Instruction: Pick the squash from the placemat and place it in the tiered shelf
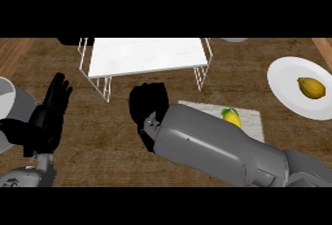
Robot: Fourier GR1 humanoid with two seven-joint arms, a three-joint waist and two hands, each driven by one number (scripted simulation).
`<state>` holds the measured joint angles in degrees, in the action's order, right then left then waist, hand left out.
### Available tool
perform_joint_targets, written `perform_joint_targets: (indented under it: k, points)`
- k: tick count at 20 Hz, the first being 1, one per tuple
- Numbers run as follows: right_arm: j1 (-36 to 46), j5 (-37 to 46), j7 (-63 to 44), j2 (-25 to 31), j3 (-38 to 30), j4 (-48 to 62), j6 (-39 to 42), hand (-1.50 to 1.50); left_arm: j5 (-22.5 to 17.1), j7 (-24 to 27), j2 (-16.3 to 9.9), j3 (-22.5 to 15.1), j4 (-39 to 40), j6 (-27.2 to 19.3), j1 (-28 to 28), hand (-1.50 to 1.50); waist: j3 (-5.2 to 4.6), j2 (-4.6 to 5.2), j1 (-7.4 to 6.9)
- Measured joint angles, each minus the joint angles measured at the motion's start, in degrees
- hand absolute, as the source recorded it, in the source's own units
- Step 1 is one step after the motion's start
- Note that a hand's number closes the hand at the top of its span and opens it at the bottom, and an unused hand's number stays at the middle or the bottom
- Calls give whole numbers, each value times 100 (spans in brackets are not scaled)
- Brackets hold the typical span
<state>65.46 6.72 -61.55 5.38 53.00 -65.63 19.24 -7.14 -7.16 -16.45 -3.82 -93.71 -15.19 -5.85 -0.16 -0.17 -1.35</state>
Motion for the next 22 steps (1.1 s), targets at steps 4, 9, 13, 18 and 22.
perform_joint_targets:
  k: [4,9,13,18,22]
  points:
    - [100,159,-28,-201,324,443,161,-150,-4,-61,-6,61,38,-5,-85,0,3,3,50]
    - [132,326,-18,-234,718,949,405,-150,21,-24,26,68,-38,-22,5,0,5,-11,79]
    - [142,392,-57,-147,814,1081,567,-150,14,65,34,98,-83,16,185,0,7,-23,122]
    - [-17,548,-41,-21,762,997,676,-150,64,45,55,125,-121,10,201,0,11,-18,155]
    - [-243,732,16,43,749,972,743,-150,80,18,70,187,-43,18,123,0,13,-11,163]
